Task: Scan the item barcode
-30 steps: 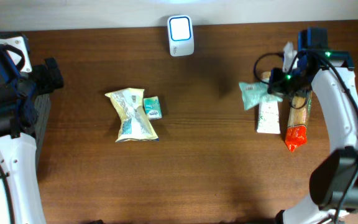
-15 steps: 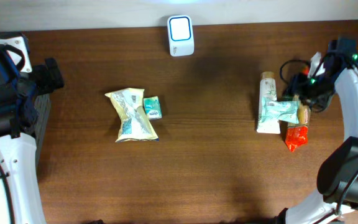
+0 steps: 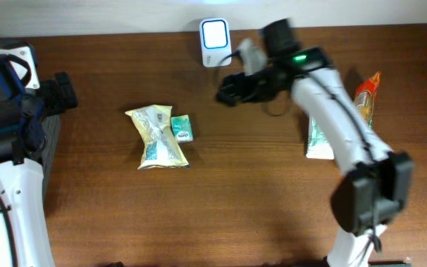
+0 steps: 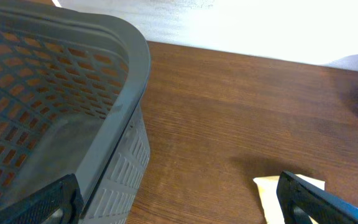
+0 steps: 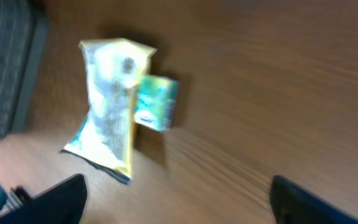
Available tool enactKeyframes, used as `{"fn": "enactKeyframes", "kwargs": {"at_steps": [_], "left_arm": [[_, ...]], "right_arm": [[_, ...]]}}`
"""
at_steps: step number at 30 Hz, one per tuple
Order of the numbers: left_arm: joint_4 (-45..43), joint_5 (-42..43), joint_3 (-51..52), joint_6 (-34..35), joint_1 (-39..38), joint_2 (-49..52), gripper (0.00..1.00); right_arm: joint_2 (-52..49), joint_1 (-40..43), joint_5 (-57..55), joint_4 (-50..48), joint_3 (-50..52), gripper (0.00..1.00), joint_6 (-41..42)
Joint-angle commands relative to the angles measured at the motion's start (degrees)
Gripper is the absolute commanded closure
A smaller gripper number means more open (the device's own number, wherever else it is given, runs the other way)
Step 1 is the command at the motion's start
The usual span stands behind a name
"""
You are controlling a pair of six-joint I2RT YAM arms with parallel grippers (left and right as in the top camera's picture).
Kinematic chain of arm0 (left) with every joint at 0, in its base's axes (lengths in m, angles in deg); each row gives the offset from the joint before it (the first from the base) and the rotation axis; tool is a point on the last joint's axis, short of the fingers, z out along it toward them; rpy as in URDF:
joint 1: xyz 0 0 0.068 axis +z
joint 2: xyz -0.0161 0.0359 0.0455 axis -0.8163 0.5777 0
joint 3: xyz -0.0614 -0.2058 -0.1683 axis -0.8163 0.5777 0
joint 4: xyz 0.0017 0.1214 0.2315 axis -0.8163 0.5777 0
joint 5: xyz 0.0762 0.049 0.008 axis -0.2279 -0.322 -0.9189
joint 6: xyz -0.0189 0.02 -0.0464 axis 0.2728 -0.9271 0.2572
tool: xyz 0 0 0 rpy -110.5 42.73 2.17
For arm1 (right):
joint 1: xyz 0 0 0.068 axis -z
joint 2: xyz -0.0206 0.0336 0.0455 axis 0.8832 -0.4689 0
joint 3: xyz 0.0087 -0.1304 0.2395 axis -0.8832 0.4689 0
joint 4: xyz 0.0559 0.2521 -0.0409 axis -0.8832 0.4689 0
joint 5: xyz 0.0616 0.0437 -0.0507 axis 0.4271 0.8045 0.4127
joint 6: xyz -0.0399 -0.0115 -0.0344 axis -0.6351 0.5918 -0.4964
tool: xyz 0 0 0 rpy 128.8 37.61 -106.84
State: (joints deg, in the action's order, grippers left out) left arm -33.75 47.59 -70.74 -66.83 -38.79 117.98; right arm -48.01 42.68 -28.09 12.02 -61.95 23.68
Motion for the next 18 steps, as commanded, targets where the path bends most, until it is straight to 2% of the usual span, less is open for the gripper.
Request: {"fn": "enactKeyframes", "kwargs": {"at_steps": [1, 3, 4, 8, 13, 18], "left_arm": [[0.2, 0.5, -0.5, 0.6, 0.1, -0.7, 0.01], [0.2, 0.5, -0.5, 0.6, 0.1, -0.7, 0.01], [0.2, 0.5, -0.5, 0.6, 0.1, -0.7, 0.01], [0.2, 0.5, -0.5, 0.6, 0.1, -0.7, 0.01], [0.2, 0.5, -0.5, 0.6, 0.1, -0.7, 0.01], [0.2, 0.5, -0.5, 0.6, 0.1, -0.7, 0.01]], "right_arm": [[-6.3, -7.5, -3.3, -5.2, 0.6, 0.19, 5.6], [-9.5, -10.4, -6.8, -8.0, 0.6, 0.28, 8.6], [-11.5, -11.8, -8.0, -9.2, 0.6, 0.38, 11.0], [-16.3, -14.0, -9.7, -12.2, 0.6, 0.59, 14.4], [-18.8, -14.1, -11.6, -12.2, 1.1, 0.68, 15.8], [-18.8, -14.1, -10.4, -13.5, 2.6, 0.69, 15.8]]}}
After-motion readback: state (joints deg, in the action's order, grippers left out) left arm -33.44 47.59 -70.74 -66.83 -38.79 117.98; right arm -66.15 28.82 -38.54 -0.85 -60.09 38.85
